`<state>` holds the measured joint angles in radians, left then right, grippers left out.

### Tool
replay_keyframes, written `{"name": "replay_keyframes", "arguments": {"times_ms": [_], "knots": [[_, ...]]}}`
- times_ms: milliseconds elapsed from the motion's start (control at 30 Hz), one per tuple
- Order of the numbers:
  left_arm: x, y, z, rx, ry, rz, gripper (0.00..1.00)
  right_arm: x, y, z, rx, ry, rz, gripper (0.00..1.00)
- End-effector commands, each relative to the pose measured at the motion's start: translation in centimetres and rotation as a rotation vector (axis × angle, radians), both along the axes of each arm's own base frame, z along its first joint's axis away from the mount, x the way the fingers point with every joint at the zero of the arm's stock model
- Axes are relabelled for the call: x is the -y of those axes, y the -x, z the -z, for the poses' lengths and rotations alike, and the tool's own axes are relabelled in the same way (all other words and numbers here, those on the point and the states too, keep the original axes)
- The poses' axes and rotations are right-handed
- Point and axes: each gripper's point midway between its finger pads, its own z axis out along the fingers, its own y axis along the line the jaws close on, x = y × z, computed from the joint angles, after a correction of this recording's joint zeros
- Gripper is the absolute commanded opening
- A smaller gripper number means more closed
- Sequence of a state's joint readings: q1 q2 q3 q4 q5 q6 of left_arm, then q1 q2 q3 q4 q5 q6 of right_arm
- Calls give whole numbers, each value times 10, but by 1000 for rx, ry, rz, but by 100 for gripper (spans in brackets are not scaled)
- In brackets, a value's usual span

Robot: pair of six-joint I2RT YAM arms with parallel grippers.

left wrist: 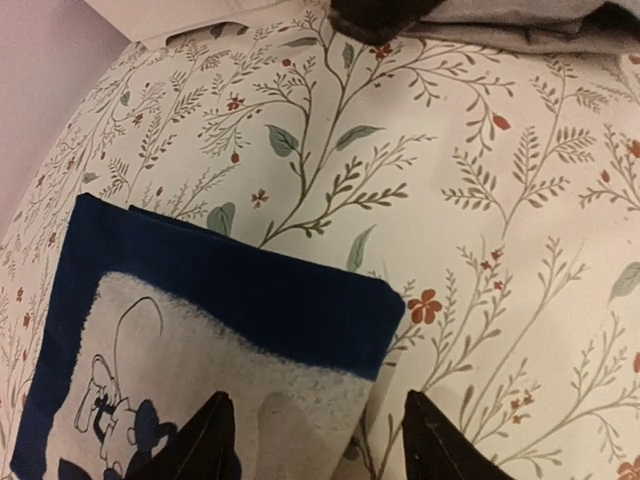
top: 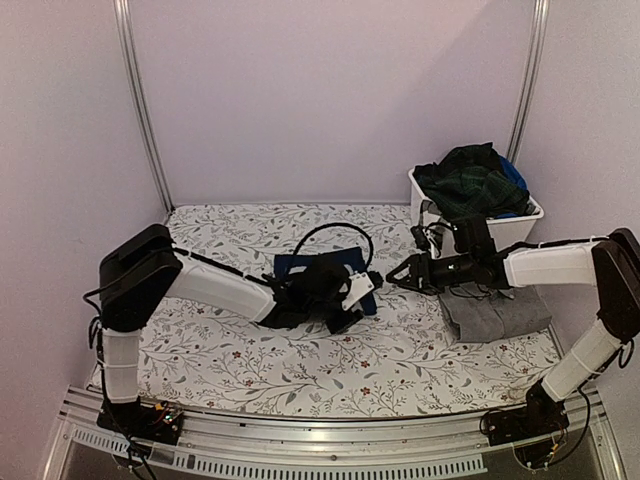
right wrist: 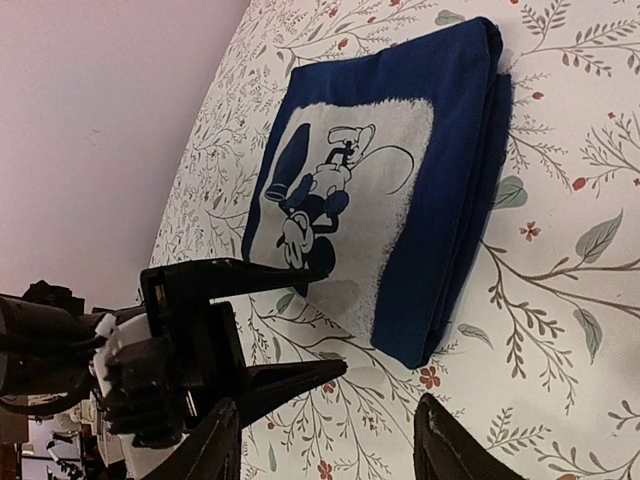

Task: Fold and stack the mixed laundry pile
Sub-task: Smooth out the square-folded T-shirt at the center of the board, then pick up the square-folded T-shirt from the center of the board.

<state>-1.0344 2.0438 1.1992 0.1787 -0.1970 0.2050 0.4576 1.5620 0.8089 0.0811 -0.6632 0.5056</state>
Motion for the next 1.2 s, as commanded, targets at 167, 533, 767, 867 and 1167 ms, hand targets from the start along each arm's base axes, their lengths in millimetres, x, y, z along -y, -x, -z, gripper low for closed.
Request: {"name": "replay_keyframes", "arguments": {"times_ms": [167, 533, 767, 867, 1167], "knots": [[19, 3, 59, 83, -232, 72, 45, 9, 11, 12, -34, -6, 29, 58], [12, 23, 1, 83, -49, 87, 0, -10, 26, 27, -114, -48, 32, 69], [13, 51, -17, 8, 44, 132, 0, -32, 44, 34, -222, -157, 67, 80], [14, 59, -18, 2, 53, 139, 0, -41, 49, 39, -272, -181, 93, 87], [17, 83, -28, 0, 79, 168, 0, -54, 49, 54, -407, -281, 141, 72]]}}
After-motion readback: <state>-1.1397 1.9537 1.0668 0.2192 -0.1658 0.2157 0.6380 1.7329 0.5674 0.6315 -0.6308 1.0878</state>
